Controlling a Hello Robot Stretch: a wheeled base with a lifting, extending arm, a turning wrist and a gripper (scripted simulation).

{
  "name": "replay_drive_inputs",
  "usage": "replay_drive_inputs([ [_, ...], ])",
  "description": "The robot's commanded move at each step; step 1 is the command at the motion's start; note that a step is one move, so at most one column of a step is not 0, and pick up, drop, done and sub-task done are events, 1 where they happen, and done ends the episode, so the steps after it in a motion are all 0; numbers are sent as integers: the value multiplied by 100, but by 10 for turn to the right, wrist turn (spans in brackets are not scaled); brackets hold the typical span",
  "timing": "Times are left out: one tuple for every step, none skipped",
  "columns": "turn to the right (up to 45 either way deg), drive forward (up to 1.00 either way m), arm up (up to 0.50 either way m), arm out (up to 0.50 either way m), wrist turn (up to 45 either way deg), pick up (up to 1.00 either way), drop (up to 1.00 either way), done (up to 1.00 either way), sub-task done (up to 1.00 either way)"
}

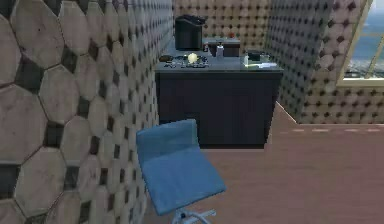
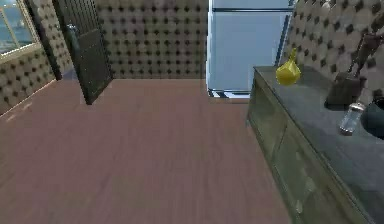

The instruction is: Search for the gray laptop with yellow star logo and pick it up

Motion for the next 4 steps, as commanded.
replay_drive_inputs([
  [450,0,0,0,0,0,0,0,0],
  [450,0,0,0,0,0,0,0,0],
  [270,0,0,0,0,0,0,0,0],
  [0,30,0,0,0,0,0,0,0],
])
